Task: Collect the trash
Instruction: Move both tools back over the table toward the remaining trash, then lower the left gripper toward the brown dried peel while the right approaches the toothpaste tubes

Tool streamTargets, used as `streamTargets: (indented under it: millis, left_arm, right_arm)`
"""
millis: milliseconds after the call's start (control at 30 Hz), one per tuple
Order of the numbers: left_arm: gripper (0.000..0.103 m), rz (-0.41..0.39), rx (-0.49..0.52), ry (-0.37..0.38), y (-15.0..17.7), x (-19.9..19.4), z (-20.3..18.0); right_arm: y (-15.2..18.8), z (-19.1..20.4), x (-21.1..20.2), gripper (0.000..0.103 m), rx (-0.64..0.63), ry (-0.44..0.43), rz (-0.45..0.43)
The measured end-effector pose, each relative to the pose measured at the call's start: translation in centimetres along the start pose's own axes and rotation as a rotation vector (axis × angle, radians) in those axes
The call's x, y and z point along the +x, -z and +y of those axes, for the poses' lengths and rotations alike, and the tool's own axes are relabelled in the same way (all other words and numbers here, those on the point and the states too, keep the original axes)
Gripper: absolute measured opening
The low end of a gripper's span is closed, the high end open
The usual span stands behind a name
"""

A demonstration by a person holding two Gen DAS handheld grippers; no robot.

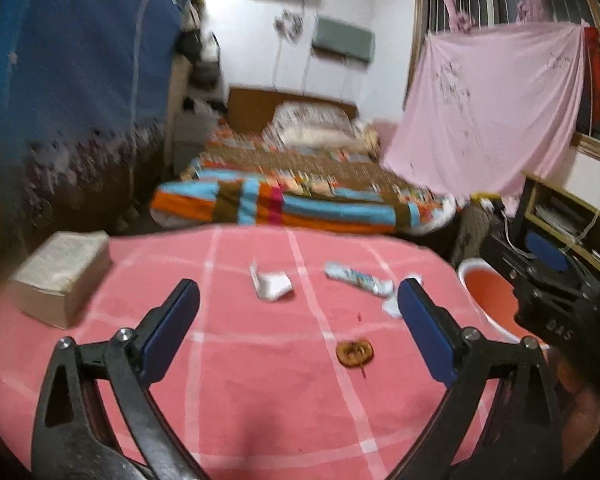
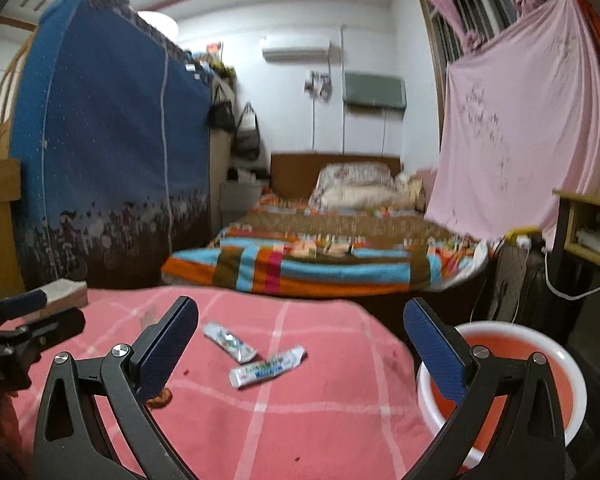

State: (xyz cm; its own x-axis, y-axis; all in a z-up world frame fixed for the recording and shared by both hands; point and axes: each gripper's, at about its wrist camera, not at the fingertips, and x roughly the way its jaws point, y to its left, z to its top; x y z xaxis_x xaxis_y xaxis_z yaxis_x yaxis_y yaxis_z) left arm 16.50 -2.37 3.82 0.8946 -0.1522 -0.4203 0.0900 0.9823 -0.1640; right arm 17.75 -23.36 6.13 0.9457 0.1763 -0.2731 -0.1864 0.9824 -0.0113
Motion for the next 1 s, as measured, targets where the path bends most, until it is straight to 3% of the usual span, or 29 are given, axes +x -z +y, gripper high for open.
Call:
streamTargets:
  millis: [133, 200, 333, 500, 633, 733, 833, 1000]
  left_arm:
    - [0.065, 0.184, -0.024, 0.090, 0.6, 2.9, 0.3]
    - [0.053, 0.261, -0.046, 0.127, 1.1, 4.0, 0.4]
    - [0.040, 0.361, -0.075, 0.184, 2.1, 5.4, 0.3]
    - [0.036, 0.410, -0.026, 0.218, 2.6, 5.9, -1.2]
    - [0.034, 0.437, 0.055, 0.205, 2.5, 6.5, -2.8]
    - [0.022, 0.450, 0.094, 0.194, 2.5, 6.9, -3.7]
    - [0.010, 0.454, 0.080, 0.190, 2.3, 7.1, -3.4]
    - [0.010, 0.445, 0.014, 0.182, 1.8, 7.3, -2.3]
  right_arm:
    - [0.5, 0.0, 1.8, 0.100, 0.010, -0.014, 0.111]
    - [0.7, 0.0, 2.8, 0.096, 0.015, -0.017, 0.175]
    - [1.2, -0.3, 3.8, 0.087, 0.033, -0.040, 0.252]
    - [1.5, -0.4, 4.8, 0.077, 0.039, -0.064, 0.318]
    - [1.6, -0.5, 5.1, 0.076, 0.039, -0.072, 0.342]
    - [1.6, -0.4, 5.2, 0.075, 0.041, -0.077, 0.348]
    - [1.6, -0.1, 5.6, 0.070, 0.035, -0.088, 0.365]
    - [2.0, 0.5, 6.8, 0.065, 0.014, -0.145, 0.434]
